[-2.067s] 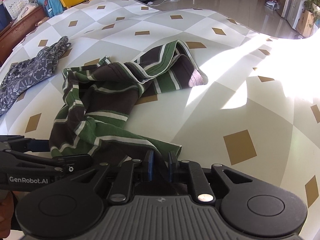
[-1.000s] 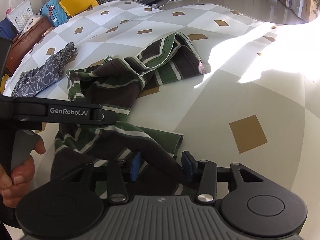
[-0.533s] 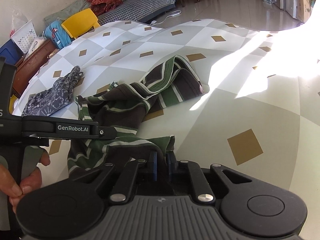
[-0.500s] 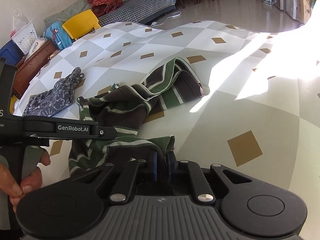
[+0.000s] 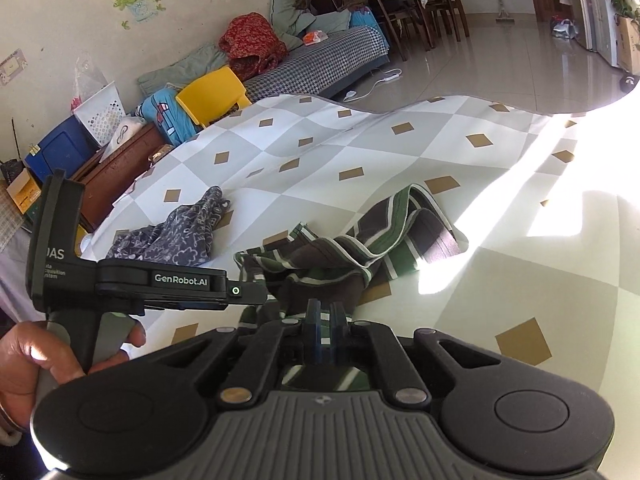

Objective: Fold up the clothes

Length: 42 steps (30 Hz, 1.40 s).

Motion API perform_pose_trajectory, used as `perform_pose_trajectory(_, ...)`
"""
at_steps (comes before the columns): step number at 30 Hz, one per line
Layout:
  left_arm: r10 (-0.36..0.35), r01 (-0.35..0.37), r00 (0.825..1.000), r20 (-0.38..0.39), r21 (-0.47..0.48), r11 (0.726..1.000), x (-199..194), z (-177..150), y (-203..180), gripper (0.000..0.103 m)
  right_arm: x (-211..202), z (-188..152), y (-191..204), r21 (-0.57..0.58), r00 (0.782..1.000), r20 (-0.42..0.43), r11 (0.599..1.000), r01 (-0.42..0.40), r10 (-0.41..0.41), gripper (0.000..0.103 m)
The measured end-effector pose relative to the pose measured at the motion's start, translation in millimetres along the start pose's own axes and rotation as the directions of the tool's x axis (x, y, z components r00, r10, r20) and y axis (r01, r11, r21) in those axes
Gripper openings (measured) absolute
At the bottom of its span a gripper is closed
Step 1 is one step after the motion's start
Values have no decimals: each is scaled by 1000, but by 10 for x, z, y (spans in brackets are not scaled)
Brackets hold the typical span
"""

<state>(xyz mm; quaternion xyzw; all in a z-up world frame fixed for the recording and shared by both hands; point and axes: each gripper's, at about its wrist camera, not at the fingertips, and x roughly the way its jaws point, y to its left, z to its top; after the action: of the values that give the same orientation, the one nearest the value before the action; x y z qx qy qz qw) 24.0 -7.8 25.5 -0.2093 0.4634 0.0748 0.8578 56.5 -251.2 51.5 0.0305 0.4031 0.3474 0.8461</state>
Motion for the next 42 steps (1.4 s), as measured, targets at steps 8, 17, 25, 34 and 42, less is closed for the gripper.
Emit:
perform_pose_trajectory(8, 22, -22, 999, -23, 10, 1000, -21, -37, 51, 62, 131, -46, -150, 54, 994, -56, 994, 96, -93, 33)
perform_pose_trajectory(17, 3, -3, 1000, -26, -18, 1000, 77, -121, 111, 76, 411, -186, -307, 61, 973, -173, 984, 165, -152, 43)
perform_pose_trajectory(25, -20, 18, 999, -42, -49, 999, 196, -169, 143, 78, 616, -333, -303, -3, 954, -225, 979, 202, -198, 45)
perform_pose_trajectory(34, -23, 21, 998, -51, -49, 999, 263, -210, 147, 78, 629, -336, -239, -36, 954, -210, 977, 211, -214, 19)
perform_pose_trajectory(42, -32, 31, 999, -11, -67, 997, 173, -182, 198, 80, 387, -219, -90, -59, 973, -133, 981, 184, -190, 10)
